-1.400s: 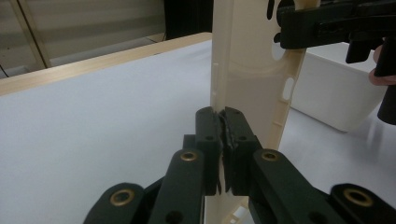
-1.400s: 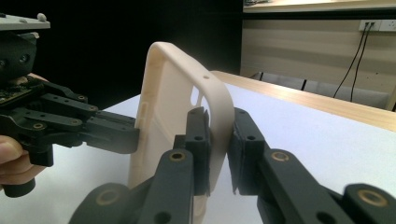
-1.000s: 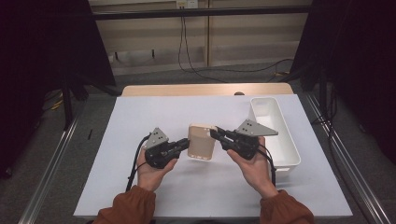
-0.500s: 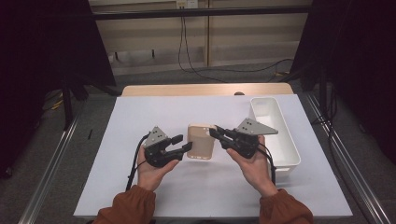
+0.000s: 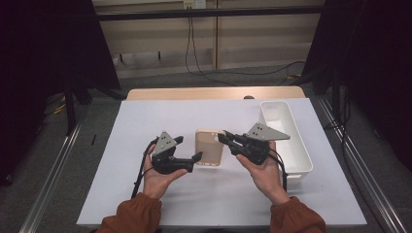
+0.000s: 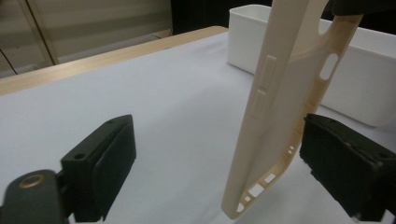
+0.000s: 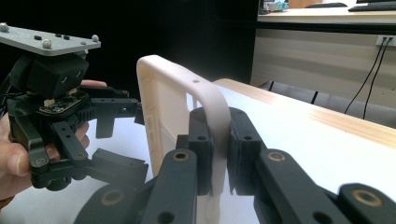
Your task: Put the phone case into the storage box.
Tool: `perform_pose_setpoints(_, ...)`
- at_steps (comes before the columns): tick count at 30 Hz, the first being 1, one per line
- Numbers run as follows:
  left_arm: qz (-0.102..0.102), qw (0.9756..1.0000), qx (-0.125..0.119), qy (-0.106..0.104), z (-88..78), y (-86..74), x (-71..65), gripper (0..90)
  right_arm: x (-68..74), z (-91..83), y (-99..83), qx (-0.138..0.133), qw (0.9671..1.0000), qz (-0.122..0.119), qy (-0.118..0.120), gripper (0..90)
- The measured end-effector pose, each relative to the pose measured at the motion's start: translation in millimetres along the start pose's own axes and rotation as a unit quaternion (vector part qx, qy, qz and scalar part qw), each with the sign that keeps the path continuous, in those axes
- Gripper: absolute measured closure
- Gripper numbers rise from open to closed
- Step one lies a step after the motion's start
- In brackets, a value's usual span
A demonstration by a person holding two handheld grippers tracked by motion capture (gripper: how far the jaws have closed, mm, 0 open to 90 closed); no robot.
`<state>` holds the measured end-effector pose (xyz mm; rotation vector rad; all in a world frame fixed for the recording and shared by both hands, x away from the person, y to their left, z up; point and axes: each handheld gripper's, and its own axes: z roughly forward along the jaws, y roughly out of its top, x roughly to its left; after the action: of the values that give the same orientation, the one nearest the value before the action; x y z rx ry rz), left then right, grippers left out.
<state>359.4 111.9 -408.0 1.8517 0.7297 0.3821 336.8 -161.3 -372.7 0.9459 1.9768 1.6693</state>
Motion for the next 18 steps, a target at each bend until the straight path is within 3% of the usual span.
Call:
perform_pose_setpoints(7, 0.002, 0.9997, -0.024, 0.002, -1.4, 1.3, 1.0, 3.1, 0.2, 0.5, -0.4, 0.0, 1.0, -0.002, 0.002, 81.7)
perform_pose_setpoints(9, -0.008, 0.9997, -0.023, -0.002, -0.9, 0.9, 0.9, 3.1, 0.1, 0.5, -0.3, -0.001, 1.0, -0.003, 0.003, 81.7)
perform_pose_setpoints(15, -0.008, 0.9998, -0.018, 0.001, -0.7, 0.1, 2.0, 3.5, -0.6, 0.0, -0.7, -0.001, 1.0, -0.002, 0.002, 81.7)
perform_pose_setpoints(18, -0.006, 0.9995, -0.03, 0.009, -2.3, -0.7, 4.1, 3.5, -2.1, -0.8, -1.2, 0.001, 1.0, -0.002, 0.0, 81.7)
